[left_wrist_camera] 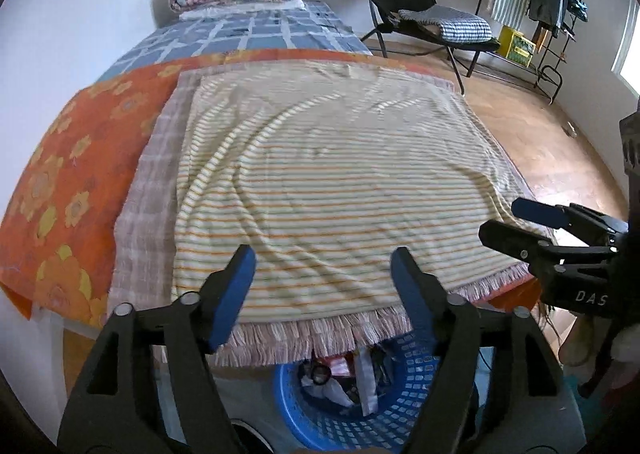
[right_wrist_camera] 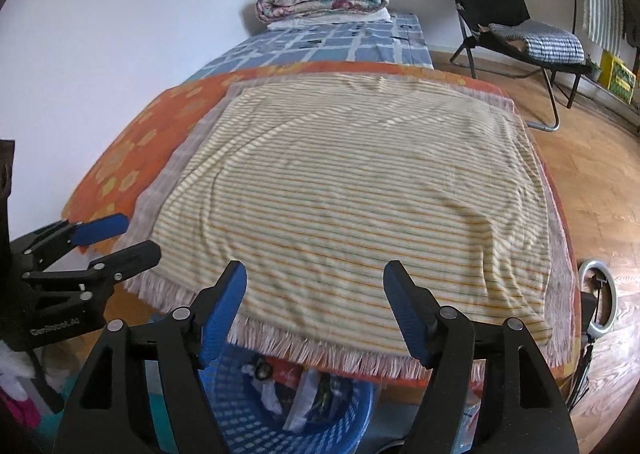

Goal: Collect trash

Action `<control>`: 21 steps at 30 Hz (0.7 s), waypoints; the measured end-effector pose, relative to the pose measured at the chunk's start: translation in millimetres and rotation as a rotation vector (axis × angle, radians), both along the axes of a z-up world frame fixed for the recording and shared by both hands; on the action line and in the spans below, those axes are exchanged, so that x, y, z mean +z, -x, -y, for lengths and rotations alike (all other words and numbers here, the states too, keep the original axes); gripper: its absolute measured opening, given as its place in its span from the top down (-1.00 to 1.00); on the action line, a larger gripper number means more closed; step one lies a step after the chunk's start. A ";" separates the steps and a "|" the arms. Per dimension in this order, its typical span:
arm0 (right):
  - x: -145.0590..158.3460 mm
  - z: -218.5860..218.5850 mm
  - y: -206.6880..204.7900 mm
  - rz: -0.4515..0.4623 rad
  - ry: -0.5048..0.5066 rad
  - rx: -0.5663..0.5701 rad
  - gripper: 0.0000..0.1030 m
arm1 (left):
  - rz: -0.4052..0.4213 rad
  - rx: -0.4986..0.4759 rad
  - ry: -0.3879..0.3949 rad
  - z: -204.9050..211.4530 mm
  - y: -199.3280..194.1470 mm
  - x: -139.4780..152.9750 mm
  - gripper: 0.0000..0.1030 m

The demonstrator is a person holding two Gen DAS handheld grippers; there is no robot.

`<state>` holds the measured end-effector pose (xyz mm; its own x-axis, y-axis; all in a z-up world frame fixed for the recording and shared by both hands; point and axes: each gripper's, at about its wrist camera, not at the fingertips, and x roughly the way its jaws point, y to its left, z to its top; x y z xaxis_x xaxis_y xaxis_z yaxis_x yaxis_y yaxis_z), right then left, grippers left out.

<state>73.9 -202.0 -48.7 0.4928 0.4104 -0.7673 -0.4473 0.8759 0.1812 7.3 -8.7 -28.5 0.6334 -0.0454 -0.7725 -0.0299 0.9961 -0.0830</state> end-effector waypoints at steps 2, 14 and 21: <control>-2.9 1.1 -2.2 -0.005 -0.004 -0.004 -0.38 | 0.019 0.003 -0.007 0.9 1.2 3.7 -0.52; -7.6 9.2 -3.2 -0.004 -0.016 -0.043 -0.39 | 0.073 0.008 -0.052 4.9 9.3 13.5 -0.72; -6.8 8.1 -3.3 0.010 -0.017 -0.046 -0.50 | 0.052 0.019 -0.066 2.5 6.3 8.3 -0.73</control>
<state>77.2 -210.1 -55.4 0.5196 0.4000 -0.7550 -0.4082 0.8925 0.1919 1.0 -11.3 -20.2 0.6732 0.0173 -0.7393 -0.0466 0.9987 -0.0191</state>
